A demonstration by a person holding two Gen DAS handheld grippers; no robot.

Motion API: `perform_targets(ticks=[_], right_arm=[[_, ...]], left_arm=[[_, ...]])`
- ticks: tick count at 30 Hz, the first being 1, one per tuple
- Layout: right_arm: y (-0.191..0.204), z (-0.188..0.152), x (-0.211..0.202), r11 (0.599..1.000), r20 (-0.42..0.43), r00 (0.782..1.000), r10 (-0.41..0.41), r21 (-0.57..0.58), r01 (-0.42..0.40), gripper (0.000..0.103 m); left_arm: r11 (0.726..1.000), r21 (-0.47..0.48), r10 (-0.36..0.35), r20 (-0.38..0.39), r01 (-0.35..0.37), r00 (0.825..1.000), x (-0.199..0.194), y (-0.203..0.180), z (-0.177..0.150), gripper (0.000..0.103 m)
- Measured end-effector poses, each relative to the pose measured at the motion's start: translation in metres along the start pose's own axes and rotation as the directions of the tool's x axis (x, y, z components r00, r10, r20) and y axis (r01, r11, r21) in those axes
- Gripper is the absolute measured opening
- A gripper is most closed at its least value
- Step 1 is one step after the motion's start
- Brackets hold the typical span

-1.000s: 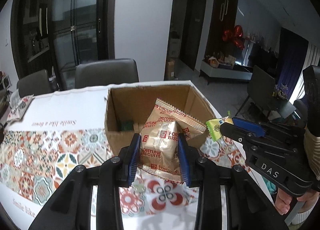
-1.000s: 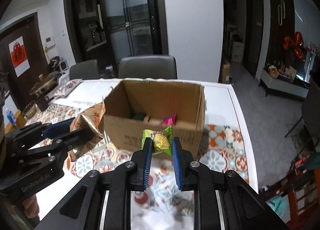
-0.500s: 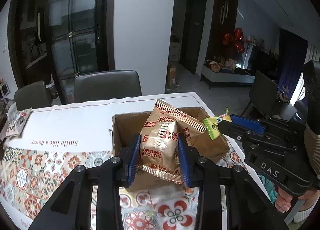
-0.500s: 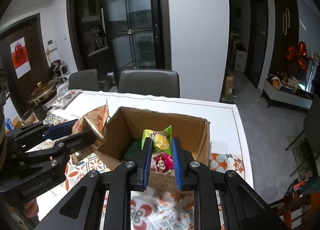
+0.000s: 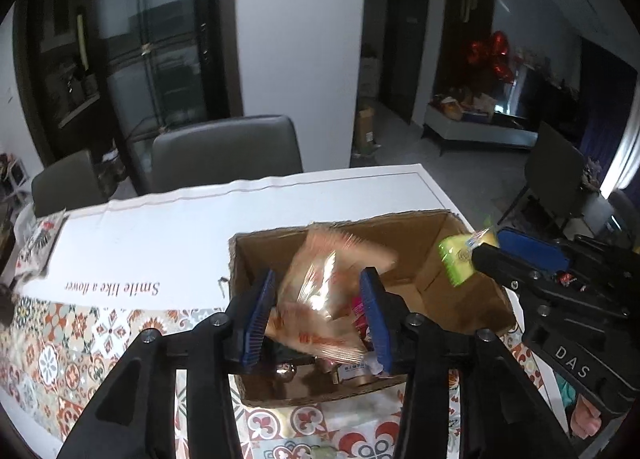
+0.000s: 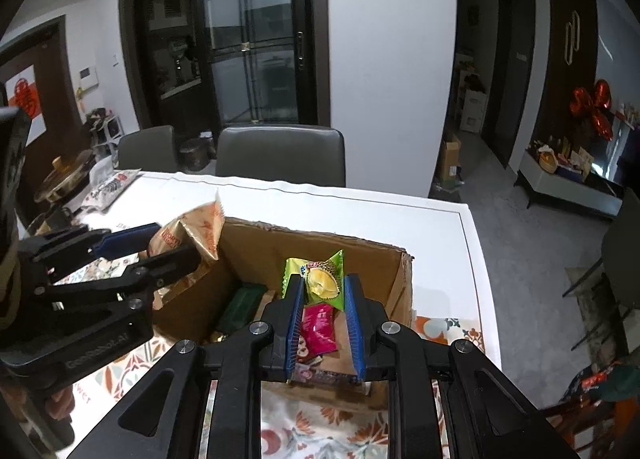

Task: Organize snacks
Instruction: 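Open both tools to drop the snacks into the box, then move the right tool down to the clear wrapped candy beside the box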

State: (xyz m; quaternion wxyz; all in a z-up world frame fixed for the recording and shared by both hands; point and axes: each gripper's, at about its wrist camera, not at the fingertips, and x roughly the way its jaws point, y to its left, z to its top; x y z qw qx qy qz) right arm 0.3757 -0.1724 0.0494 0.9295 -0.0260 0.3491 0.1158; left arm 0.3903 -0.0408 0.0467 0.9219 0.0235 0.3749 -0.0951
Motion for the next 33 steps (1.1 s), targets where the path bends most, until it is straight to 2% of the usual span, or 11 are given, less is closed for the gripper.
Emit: perform_targets(ticks=[1,3,6,9,14,18,25,33], right_arm=[[-0.002,-0.001,0.001,1.000,-0.007,1.000,-0.002,0.007,0.002,0.030],[-0.005,-0.003,0.003,1.000,-0.017,1.000,0.000,0.025,0.001,0.031],[-0.003,-0.007,0.001,1.000,-0.024,1.000,0.003,0.015,-0.003,0.035],[0.006,-0.012,-0.007,1.000,-0.007,1.000,0.020,-0.012,-0.020,0.038],[0.028,-0.023,-0.023,0.995,0.017,0.996,0.086,-0.047,-0.085,0.038],[0.044,-0.030,-0.028,0.991,0.017,0.993,0.118,-0.073,-0.116,0.038],[0.073,-0.053,-0.024,0.980,-0.031,0.986,0.165,-0.109,-0.167,0.038],[0.101,-0.084,-0.004,0.969,-0.123,0.973,0.194,-0.133,-0.210,0.038]], left_arm=[[1.000,-0.008,0.004,-0.004,-0.004,1.000,-0.001,0.001,-0.002,0.052],[0.999,-0.013,0.032,0.000,-0.032,0.999,-0.006,0.003,-0.006,0.056],[0.997,-0.015,0.076,0.016,-0.075,0.997,-0.020,0.005,-0.013,0.056],[0.996,-0.029,0.087,0.023,-0.086,0.996,-0.034,0.010,-0.022,0.057],[0.990,-0.025,0.139,0.051,-0.138,0.989,-0.059,0.017,-0.041,0.057],[0.987,-0.055,0.151,0.048,-0.148,0.987,-0.071,0.030,-0.056,0.059],[0.975,-0.075,0.213,0.058,-0.208,0.975,-0.087,0.048,-0.092,0.061],[0.964,-0.110,0.246,0.002,-0.244,0.969,-0.086,0.065,-0.134,0.061]])
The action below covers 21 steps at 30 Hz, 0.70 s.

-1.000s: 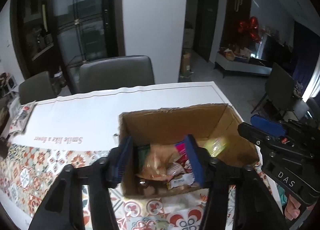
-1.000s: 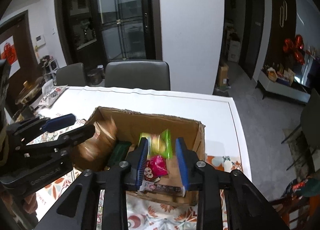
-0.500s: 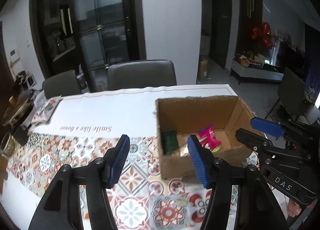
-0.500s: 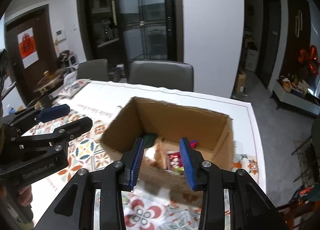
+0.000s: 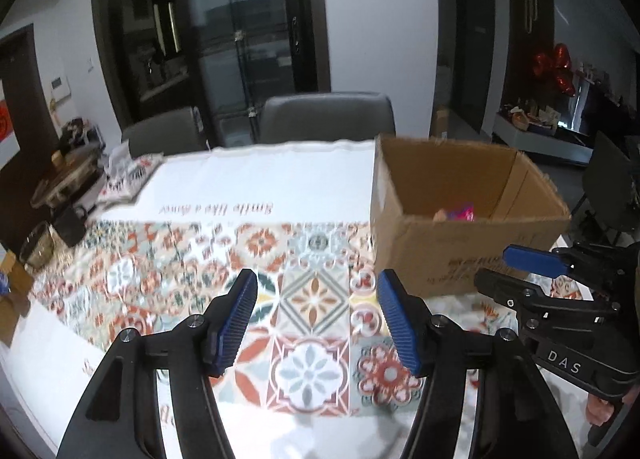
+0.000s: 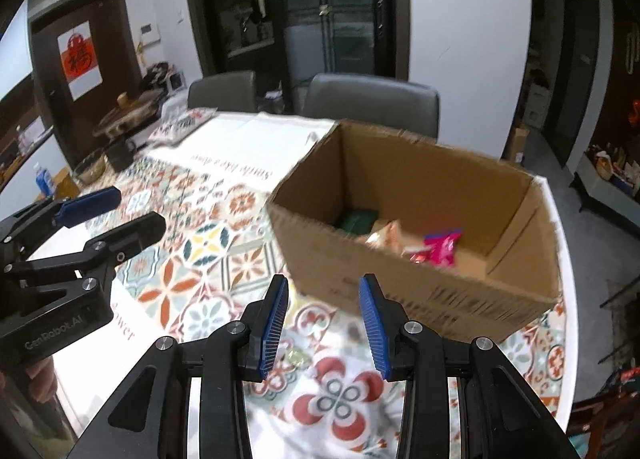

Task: Organize snacks
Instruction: 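Move the right tool down to the clear wrapped candy beside the box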

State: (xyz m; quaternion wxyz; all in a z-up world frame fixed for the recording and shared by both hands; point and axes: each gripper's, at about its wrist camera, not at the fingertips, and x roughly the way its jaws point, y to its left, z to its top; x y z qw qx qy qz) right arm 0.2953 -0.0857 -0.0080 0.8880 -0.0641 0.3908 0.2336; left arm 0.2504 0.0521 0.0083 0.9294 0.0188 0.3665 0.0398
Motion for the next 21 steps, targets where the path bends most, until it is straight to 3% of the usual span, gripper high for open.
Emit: perform_targets(ticks=[9,21], right_arm=[[0.016,-0.025,0.028,0.998,-0.102,0.994,0.022,-0.058,-0.028,0.038],[0.020,-0.055,0.080,0.994,-0.269,0.963,0.014,-0.103,-0.043,0.038]], left_arm=[[0.999,-0.052,-0.021,-0.109,0.015,0.994,0.024,0.006,-0.037,0.061],[0.998,-0.069,-0.017,-0.224,0.002,0.974,0.059,0.004,-0.068,0.061]])
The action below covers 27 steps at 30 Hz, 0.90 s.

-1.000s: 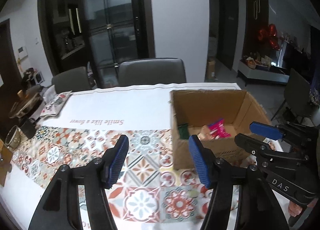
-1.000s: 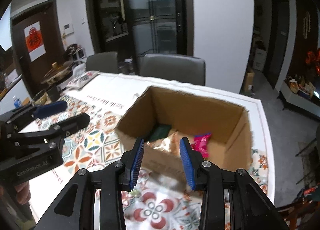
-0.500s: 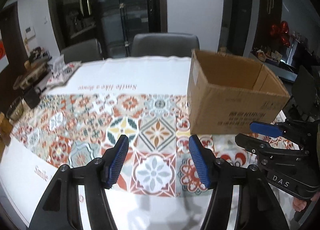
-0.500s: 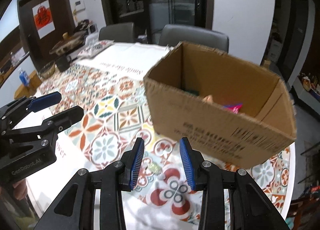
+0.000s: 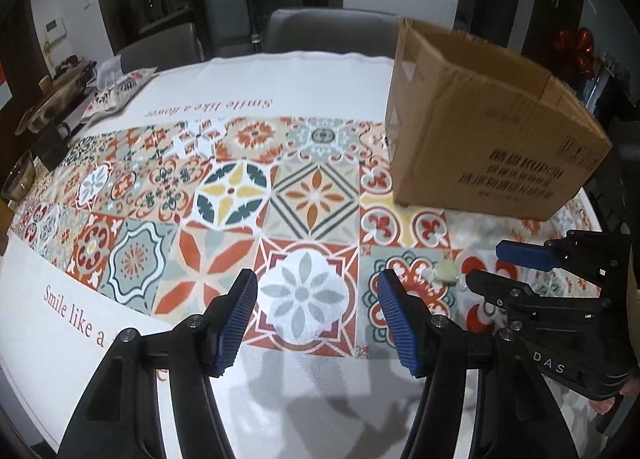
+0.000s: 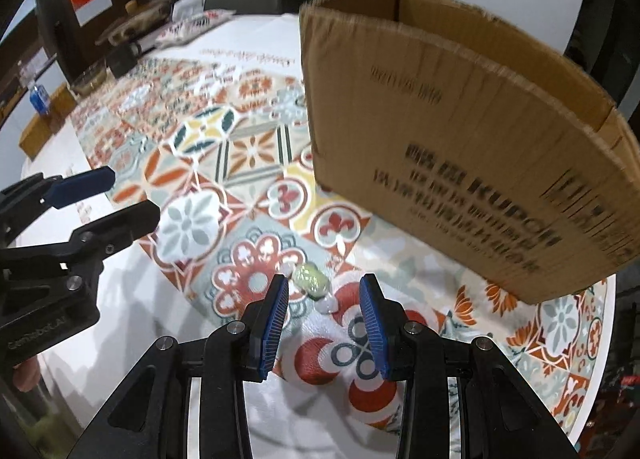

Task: Organize snacks
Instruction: 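Move the right tool down to the clear wrapped candy beside the box, then grasp the clear wrapped candy with the right tool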

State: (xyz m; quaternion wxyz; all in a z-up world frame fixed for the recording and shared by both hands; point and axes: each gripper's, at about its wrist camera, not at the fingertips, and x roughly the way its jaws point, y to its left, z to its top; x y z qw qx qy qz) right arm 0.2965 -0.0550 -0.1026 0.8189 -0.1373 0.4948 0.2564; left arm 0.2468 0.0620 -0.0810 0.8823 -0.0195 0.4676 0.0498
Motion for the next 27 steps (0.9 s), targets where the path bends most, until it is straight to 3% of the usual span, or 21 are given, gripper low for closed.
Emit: perform_targets(ticks=[6,21,24,27], right_arm=[[0.005,-0.003,0.024,0.999,-0.061,0.998,0.003,-0.039,-0.006,0.038],[0.009,0.006,0.053,0.998,-0.092,0.995,0.032,-0.050,-0.037,0.037],[0.011,0.006,0.053,0.998,-0.084,0.996,0.034,-0.057,-0.039,0.027],[0.013,0.006,0.053,0.997,-0.083,0.996,0.038,-0.057,-0.043,0.026]], left_arm=[[1.000,-0.015,0.002,-0.027,-0.002,1.000,0.014,0.001,-0.005,0.061],[0.999,-0.030,0.015,-0.055,-0.017,0.998,0.028,0.005,-0.007,0.061],[0.999,-0.033,0.012,-0.058,-0.014,0.998,0.029,0.005,-0.007,0.061],[0.999,-0.034,0.014,-0.060,-0.016,0.998,0.030,0.006,-0.008,0.061]])
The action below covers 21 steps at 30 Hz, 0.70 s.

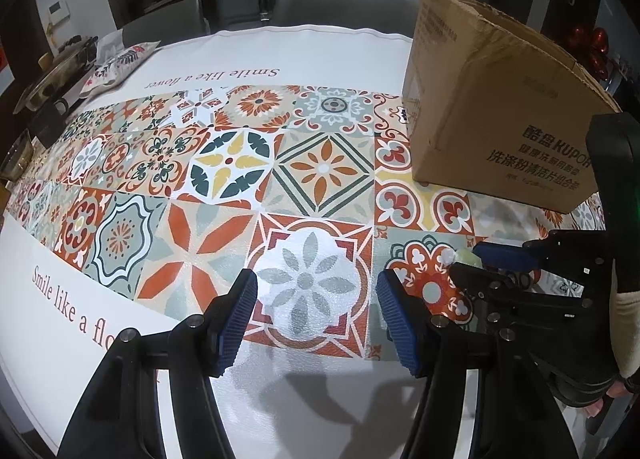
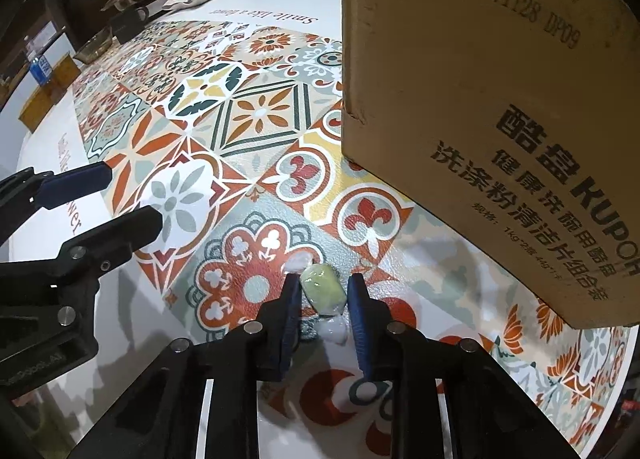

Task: Organize snacks
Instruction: 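Grasp the clear wrapped candy with the right tool, then lift the candy with the right tool and carry it over the box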

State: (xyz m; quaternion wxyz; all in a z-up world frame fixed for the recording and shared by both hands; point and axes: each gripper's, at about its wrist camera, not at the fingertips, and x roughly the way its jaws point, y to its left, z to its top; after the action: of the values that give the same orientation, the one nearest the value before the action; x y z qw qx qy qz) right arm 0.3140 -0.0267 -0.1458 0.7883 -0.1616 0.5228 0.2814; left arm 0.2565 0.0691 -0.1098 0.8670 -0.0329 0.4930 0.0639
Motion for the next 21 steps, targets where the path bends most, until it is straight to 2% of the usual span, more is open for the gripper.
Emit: perform_targets(ticks=[8,15,21], right_arm=[[-0.004,-0.007,-0.013,0.999,0.035,0.999,-0.016,0.033,0.015,0.025],[-0.010,-0.013,-0.046,0.995,0.111,0.993,-0.047,0.088,0.037,0.025],[-0.016,-0.020,-0.080,0.989,0.196,0.978,-0.069,0.138,0.042,0.025]], left_arm=[[1.000,0.012,-0.003,0.012,0.003,1.000,-0.006,-0.005,0.000,0.061],[0.999,0.030,-0.021,0.059,0.020,0.998,-0.025,-0.013,0.004,0.061],[0.997,0.065,-0.049,0.122,0.042,0.991,-0.052,-0.025,0.012,0.061]])
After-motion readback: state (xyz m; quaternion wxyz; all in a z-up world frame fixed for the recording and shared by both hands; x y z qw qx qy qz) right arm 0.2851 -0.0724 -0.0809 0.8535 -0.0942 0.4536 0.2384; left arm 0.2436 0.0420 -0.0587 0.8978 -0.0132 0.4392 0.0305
